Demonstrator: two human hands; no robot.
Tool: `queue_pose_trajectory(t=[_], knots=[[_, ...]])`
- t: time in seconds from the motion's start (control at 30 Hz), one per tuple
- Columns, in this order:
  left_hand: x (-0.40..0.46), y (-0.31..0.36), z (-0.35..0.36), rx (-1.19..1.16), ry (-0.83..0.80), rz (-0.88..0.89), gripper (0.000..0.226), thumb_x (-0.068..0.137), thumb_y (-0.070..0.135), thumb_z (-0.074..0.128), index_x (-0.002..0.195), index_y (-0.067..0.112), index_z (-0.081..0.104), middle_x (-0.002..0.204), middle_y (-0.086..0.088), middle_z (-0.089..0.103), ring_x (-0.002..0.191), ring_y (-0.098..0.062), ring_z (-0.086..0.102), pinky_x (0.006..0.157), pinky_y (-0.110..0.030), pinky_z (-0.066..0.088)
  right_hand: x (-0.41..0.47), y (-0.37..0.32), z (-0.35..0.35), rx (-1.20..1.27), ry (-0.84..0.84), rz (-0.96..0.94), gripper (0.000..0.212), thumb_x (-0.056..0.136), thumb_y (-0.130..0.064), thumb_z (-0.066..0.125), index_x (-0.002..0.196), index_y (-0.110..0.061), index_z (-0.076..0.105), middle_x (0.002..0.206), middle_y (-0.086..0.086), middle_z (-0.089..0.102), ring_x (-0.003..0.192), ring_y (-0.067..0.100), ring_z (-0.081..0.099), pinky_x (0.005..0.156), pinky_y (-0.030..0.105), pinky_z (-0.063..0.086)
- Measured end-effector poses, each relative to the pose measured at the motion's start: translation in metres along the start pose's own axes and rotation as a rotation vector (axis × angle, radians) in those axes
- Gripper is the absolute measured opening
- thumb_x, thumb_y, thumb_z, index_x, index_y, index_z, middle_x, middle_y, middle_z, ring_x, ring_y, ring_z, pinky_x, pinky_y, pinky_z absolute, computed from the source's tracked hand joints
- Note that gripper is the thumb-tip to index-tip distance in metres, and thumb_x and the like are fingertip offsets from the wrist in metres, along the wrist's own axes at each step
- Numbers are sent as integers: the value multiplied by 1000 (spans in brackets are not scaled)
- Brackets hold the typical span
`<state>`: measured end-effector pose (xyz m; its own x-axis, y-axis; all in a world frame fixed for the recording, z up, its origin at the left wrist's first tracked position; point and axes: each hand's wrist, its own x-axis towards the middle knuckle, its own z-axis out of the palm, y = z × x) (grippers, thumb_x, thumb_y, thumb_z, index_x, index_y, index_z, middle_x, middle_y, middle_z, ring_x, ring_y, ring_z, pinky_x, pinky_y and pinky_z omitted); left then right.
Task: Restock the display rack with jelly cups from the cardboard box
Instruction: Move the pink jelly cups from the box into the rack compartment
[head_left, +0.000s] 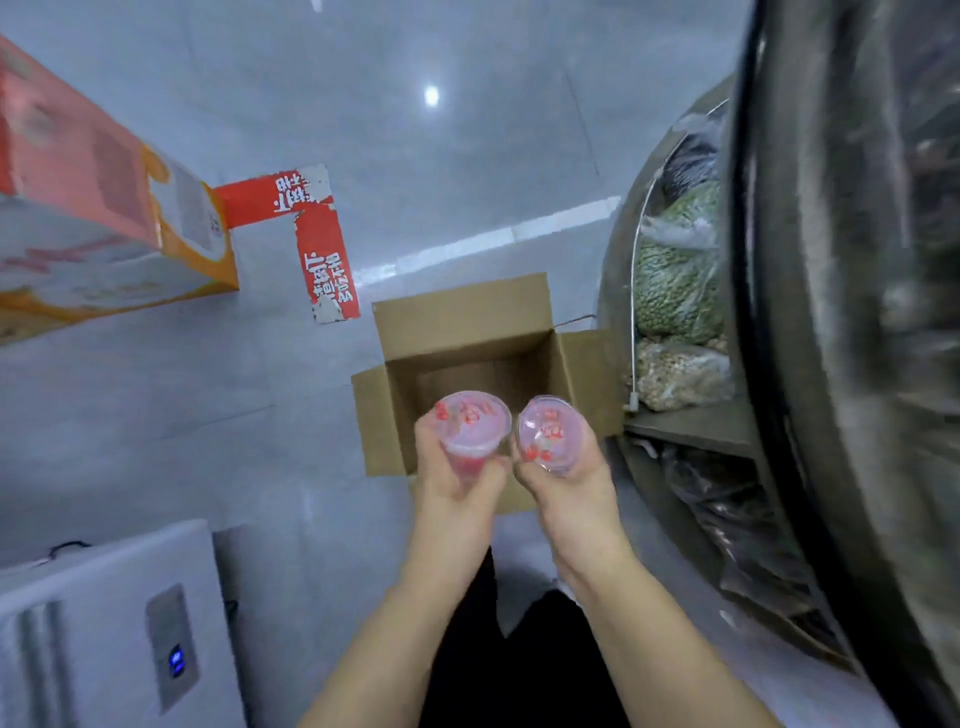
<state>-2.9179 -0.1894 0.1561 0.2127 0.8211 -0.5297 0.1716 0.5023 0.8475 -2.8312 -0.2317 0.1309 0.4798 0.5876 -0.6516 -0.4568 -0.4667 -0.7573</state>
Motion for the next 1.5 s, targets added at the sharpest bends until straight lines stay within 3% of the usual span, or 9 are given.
queue_pose_trajectory(t=[0.27, 0.37, 0.57, 0.7, 0.83, 0.97, 1.2, 1.3, 1.5], knots=[[-133, 201, 36, 190, -379, 400, 41, 69, 45, 69, 107, 46, 53, 107, 17, 64, 99, -2, 62, 80, -12, 47, -190, -201, -57, 103, 82, -328, 35, 73, 7, 70, 102, -11, 62, 90, -4, 72, 82, 3, 65, 72, 13, 50], [-162, 248, 61, 269, -479, 572, 48, 62, 39, 75, 99, 51, 48, 102, 26, 62, 90, 6, 61, 73, -6, 45, -240, -239, -97, 62, 151, -452, 38, 76, 5, 69, 110, -9, 59, 102, 3, 70, 94, 11, 65, 85, 24, 52], [-232, 285, 139, 351, -783, 797, 56, 73, 33, 65, 117, 39, 31, 112, 38, 45, 103, 13, 51, 81, 1, 36, -315, -272, -184, 114, 404, -636, 36, 71, -29, 71, 102, -42, 60, 99, -13, 68, 94, 3, 63, 80, 17, 48], [-267, 292, 189, 349, -1024, 832, 50, 78, 35, 61, 124, 33, 41, 120, 30, 47, 116, 4, 47, 93, -9, 37, -350, -276, -234, 142, 566, -673, 41, 65, -39, 72, 103, -44, 59, 101, -16, 68, 94, 0, 63, 78, 15, 49], [-293, 308, 231, 414, -993, 1020, 49, 67, 32, 77, 110, 39, 55, 111, 19, 57, 110, -9, 54, 90, -23, 44, -370, -285, -273, 34, 706, -718, 40, 71, -23, 79, 106, -30, 60, 102, -11, 68, 95, 3, 64, 80, 15, 50], [-302, 331, 267, 473, -1023, 1140, 67, 62, 24, 83, 113, 43, 44, 109, 17, 60, 101, 1, 55, 84, -8, 40, -371, -299, -299, -22, 827, -725, 41, 69, -23, 80, 104, -30, 61, 99, -13, 68, 91, -4, 62, 76, 8, 47], [-280, 354, 327, 729, -1050, 1404, 63, 61, 36, 83, 113, 15, 55, 109, 6, 64, 100, -16, 59, 81, -30, 45, -342, -318, -335, -164, 1038, -663, 50, 67, -25, 81, 106, -31, 50, 98, -23, 57, 90, -17, 51, 73, -2, 37], [-270, 355, 342, 847, -948, 1597, 65, 53, 48, 83, 104, 15, 58, 97, 2, 64, 92, -21, 56, 77, -26, 28, -334, -320, -346, -269, 1107, -618, 52, 65, -24, 82, 105, -27, 50, 94, -24, 55, 88, -22, 47, 71, -4, 34], [-262, 347, 346, 1009, -759, 1775, 62, 52, 57, 77, 99, 18, 64, 93, 0, 62, 90, -27, 56, 84, -35, 26, -318, -314, -346, -379, 1094, -519, 52, 63, -29, 79, 103, -33, 46, 99, -14, 59, 95, 7, 53, 72, 18, 40]])
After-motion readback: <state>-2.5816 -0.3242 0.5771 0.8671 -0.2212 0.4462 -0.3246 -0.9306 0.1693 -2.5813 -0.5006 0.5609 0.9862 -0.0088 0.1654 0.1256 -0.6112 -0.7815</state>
